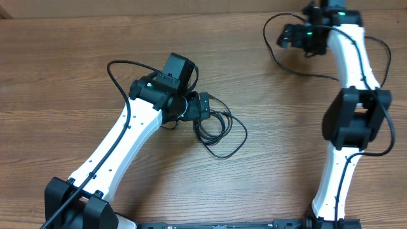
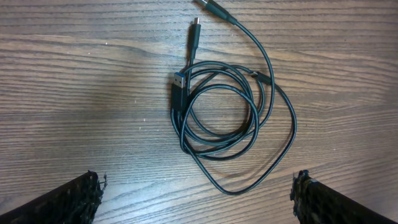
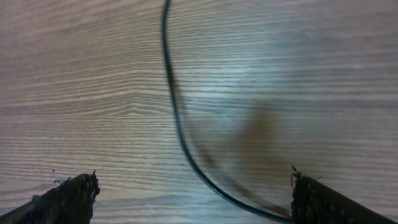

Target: Untangle cables

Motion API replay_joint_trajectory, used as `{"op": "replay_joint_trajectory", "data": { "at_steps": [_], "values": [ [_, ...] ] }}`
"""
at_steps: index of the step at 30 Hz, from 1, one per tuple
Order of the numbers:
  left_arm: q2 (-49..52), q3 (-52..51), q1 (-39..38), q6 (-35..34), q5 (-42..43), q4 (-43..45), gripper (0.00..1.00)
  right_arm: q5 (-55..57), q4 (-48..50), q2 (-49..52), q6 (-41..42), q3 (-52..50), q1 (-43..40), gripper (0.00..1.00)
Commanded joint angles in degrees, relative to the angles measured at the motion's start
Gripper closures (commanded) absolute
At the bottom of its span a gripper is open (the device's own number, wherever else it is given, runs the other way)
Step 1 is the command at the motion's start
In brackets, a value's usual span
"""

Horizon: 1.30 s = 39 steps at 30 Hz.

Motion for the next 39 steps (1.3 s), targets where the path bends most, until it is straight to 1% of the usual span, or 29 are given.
{"op": "replay_joint_trajectory", "data": {
  "at_steps": [1, 3, 5, 8, 11, 12, 13, 15, 16, 23, 24, 26, 27, 30, 31, 32, 33, 35, 39],
  "values": [
    [0.0, -0.1, 0.3, -0.3, -0.6, 0.1, 0.0, 7.3, 0.9, 0.9, -1.8, -0.1, 1.6, 0.02],
    [0.0, -0.2, 0.3, -0.3, -0.6, 0.1, 0.0, 7.9, 1.1, 1.6, -2.0, -0.2, 2.6, 0.04],
    [0.0, -0.1, 0.3, -0.3, -0.6, 0.1, 0.0, 7.9, 1.0, 2.2, -3.1, -0.2, 3.1, 0.1],
    [0.0, -0.1, 0.3, -0.3, -0.6, 0.1, 0.01, 7.9, 1.0, 3.9, -3.1, -0.2, 3.3, 0.11],
    [0.0, -0.1, 0.3, -0.3, -0.6, 0.1, 0.01, 7.1, 0.8, 5.0, -3.1, -0.5, 3.3, 0.16],
    [0.0, -0.1, 0.3, -0.3, -0.6, 0.1, 0.0, 6.6, 1.0, 5.4, -3.1, -1.0, 3.3, 0.21],
    [0.0, -0.1, 0.3, -0.3, -0.6, 0.1, 0.0, 6.4, 1.1, 5.5, -3.1, -1.2, 3.3, 0.24],
    [0.0, -0.1, 0.3, -0.3, -0.6, 0.1, 0.01, 6.2, 1.3, 5.7, -3.1, -1.7, 3.3, 0.36],
    [0.0, -0.1, 0.3, -0.3, -0.6, 0.1, 0.0, 6.2, 1.4, 5.8, -3.1, -2.0, 3.3, 0.39],
    [0.0, -0.1, 0.3, -0.3, -0.6, 0.1, 0.0, 6.2, 3.0, 5.8, -4.8, -5.2, 3.3, 0.41],
    [0.0, -0.1, 0.3, -0.3, -0.6, 0.1, 0.0, 6.2, 3.2, 5.8, -4.8, -5.5, 3.3, 0.43],
    [0.0, -0.1, 0.3, -0.3, -0.6, 0.1, 0.0, 6.2, 3.7, 5.8, -4.8, -6.2, 3.3, 0.59],
    [0.0, -0.1, 0.3, -0.3, -0.6, 0.1, 0.0, 6.2, 3.9, 5.8, -4.8, -6.5, 3.3, 0.64],
    [0.0, -0.1, 0.3, -0.3, -0.6, 0.1, 0.01, 6.2, 4.0, 5.8, -4.7, -6.5, 3.4, 0.74],
    [0.0, -0.1, 0.3, -0.3, -0.6, 0.1, 0.01, 6.2, 4.3, 5.8, -4.4, -6.5, 3.4, 0.81],
    [0.0, -0.1, 0.3, -0.3, -0.6, 0.1, 0.0, 6.2, 4.6, 5.8, -4.1, -6.5, 3.4, 0.92],
    [0.0, -0.1, 0.3, -0.3, -0.6, 0.1, 0.01, 6.2, 4.7, 5.8, -4.0, -6.4, 3.4, 0.96],
    [0.0, -0.1, 0.3, -0.3, -0.6, 0.1, 0.0, 6.9, 4.7, 5.8, -1.7, -5.7, 3.4, 0.96],
    [0.0, -0.1, 0.3, -0.3, -0.6, 0.1, 0.01, 11.7, 4.5, 5.3, 6.3, -3.0, 2.9, 0.96]
  ]
}}
